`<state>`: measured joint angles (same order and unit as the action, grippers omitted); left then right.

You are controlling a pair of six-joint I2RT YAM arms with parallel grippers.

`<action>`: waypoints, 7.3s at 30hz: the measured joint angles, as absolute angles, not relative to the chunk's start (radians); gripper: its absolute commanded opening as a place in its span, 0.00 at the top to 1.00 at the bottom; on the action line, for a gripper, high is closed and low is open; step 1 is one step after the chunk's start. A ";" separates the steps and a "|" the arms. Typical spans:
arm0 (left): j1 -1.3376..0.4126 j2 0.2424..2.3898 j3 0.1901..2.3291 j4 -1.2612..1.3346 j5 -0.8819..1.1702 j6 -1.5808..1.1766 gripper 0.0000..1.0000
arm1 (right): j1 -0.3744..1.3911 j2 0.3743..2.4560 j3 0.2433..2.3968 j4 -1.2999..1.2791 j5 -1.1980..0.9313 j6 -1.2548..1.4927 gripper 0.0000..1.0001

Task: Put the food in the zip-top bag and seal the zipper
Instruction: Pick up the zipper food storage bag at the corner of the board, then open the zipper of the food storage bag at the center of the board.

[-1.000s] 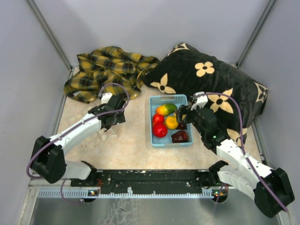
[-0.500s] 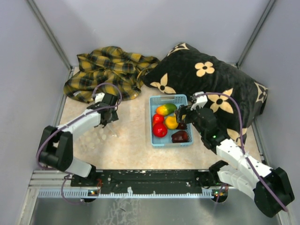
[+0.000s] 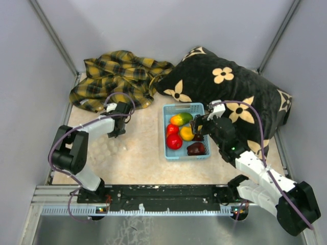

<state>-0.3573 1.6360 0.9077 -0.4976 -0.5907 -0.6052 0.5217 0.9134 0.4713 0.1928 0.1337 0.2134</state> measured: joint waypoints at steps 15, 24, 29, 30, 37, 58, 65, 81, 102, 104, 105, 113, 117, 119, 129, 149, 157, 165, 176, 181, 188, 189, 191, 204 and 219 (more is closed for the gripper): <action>-0.357 1.386 0.782 -0.364 -0.393 -0.562 0.92 | 0.522 0.954 0.517 0.141 0.039 0.215 0.15; -0.358 1.128 0.614 -0.118 -0.044 -0.500 0.93 | 0.522 0.961 0.554 0.131 -0.056 0.241 0.15; -0.358 1.079 0.574 0.004 0.136 -0.493 0.93 | 0.529 0.978 0.559 0.165 -0.135 0.286 0.16; -0.358 1.070 0.569 0.027 0.169 -0.494 0.93 | 0.534 0.987 0.559 0.178 -0.153 0.299 0.16; -0.357 0.970 0.501 0.203 0.356 -0.529 0.95 | 0.569 1.039 0.561 0.277 -0.262 0.386 0.18; -0.358 0.916 0.386 0.585 0.611 -0.699 0.95 | 0.696 1.372 0.625 0.841 -0.451 0.739 0.35; -0.358 0.925 0.381 0.622 0.633 -0.721 0.95 | 0.714 1.413 0.649 0.905 -0.471 0.785 0.41; -0.358 0.928 0.365 0.652 0.647 -0.730 0.95 | 0.718 1.456 0.670 0.964 -0.488 0.842 0.50; -0.358 0.947 0.364 0.644 0.638 -0.728 0.98 | 0.720 1.456 0.670 1.016 -0.520 0.880 0.56; -0.358 0.942 0.364 0.644 0.638 -0.726 0.99 | 0.721 1.455 0.670 0.984 -0.501 0.862 0.56; -0.358 0.939 0.364 0.644 0.638 -0.726 0.99 | 0.722 1.452 0.670 0.963 -0.490 0.849 0.56; -0.358 0.933 0.336 0.668 0.649 -0.733 0.99 | 0.700 1.400 0.670 0.859 -0.461 0.783 0.56; -0.358 0.933 0.332 0.688 0.665 -0.741 0.99 | 0.695 1.403 0.670 0.861 -0.466 0.786 0.55; -0.358 0.933 0.331 0.704 0.675 -0.744 0.98 | 0.695 1.413 0.670 0.876 -0.468 0.789 0.53; -0.359 0.939 0.326 0.739 0.704 -0.746 0.95 | 0.695 1.518 0.670 0.966 -0.514 0.867 0.72; -0.422 0.841 0.403 0.278 0.458 -0.563 0.35 | 0.729 1.487 0.757 0.735 -0.418 0.785 1.00; -0.575 0.754 0.458 0.112 0.175 -0.485 0.28 | 0.788 1.439 0.834 0.470 -0.239 0.693 1.00; -0.656 0.902 0.533 0.064 0.042 -0.434 0.27 | 0.817 1.439 0.854 0.362 -0.169 0.663 1.00; -0.699 0.997 0.589 0.066 -0.009 -0.396 0.69 | 0.822 1.439 0.854 0.332 -0.151 0.661 1.00; -0.704 0.997 0.589 0.070 -0.008 -0.395 0.84 | 0.822 1.439 0.854 0.332 -0.149 0.661 1.00; -0.704 0.997 0.588 0.072 -0.007 -0.395 1.00 | 0.822 1.439 0.854 0.333 -0.143 0.657 0.98; -0.704 0.997 0.585 0.076 -0.007 -0.396 1.00 | 0.822 1.439 0.854 0.335 -0.144 0.655 0.94; -0.704 0.995 0.576 0.090 -0.007 -0.402 1.00 | 0.822 1.439 0.852 0.337 -0.146 0.653 0.85; -0.703 0.960 0.528 0.109 -0.041 -0.445 1.00 | 0.822 1.380 0.788 0.404 -0.217 0.562 0.59; -0.703 0.947 0.528 0.113 -0.043 -0.457 1.00 | 0.822 1.428 0.758 0.398 -0.271 0.472 0.69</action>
<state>-0.7033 0.9470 0.5282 0.1127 -0.0425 -0.4568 0.8219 1.4281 0.7582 0.3985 -0.2710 0.4725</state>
